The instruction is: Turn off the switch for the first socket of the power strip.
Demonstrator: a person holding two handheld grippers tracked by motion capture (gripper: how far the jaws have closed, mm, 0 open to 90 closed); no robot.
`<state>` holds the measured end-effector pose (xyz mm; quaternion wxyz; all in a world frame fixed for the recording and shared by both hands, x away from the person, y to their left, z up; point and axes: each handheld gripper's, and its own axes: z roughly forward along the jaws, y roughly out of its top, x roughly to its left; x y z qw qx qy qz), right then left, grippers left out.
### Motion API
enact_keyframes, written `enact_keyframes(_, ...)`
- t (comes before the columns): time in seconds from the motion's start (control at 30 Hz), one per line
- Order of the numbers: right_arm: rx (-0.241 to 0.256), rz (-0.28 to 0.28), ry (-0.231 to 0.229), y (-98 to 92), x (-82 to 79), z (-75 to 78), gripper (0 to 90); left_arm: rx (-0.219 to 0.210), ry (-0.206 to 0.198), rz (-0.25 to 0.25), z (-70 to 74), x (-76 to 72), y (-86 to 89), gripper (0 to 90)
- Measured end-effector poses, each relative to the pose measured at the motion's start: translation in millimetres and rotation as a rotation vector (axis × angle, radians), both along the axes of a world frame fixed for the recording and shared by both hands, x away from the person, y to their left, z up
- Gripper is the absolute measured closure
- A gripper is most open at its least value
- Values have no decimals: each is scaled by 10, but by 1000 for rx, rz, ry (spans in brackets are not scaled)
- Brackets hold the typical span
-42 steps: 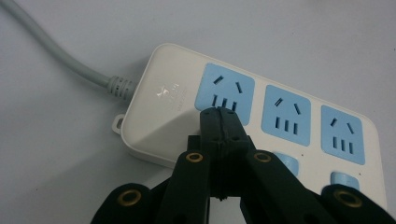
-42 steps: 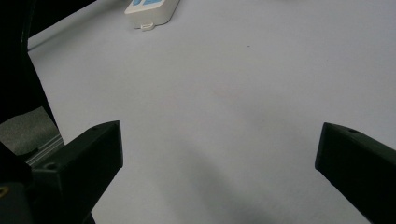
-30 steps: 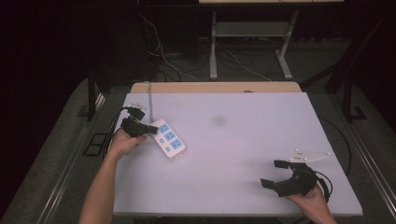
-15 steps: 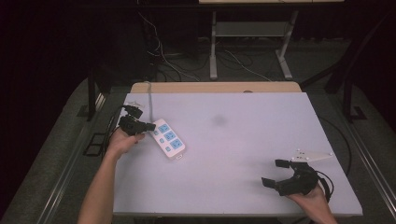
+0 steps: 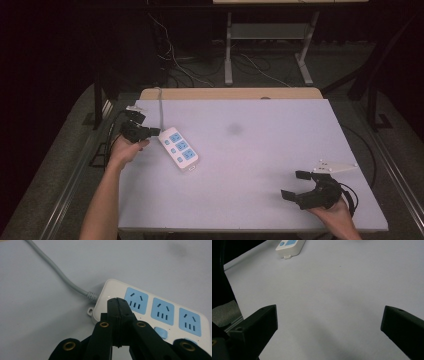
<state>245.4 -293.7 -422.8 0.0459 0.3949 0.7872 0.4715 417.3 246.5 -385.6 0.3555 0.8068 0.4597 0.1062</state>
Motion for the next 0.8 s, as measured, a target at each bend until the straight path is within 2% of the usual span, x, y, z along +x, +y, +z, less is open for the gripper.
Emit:
enact_keyframes(0.23, 2, -1, -3, -3, -1, 2, 6, -3, -25, 17, 118, -99, 35, 891)
enact_keyframes(0.47, 3, 3, -2, 11, -1, 2, 6, -30, -58, 23, 252, -255, 46, 887)
enact_keyframes(0.63, 6, 5, -3, 12, -5, 8, 6, -54, -81, 24, 325, -366, 50, 838)
enact_keyframes(0.8, 5, 7, -3, 16, -6, 9, 6, -99, -94, 21, 367, -464, 34, 767)
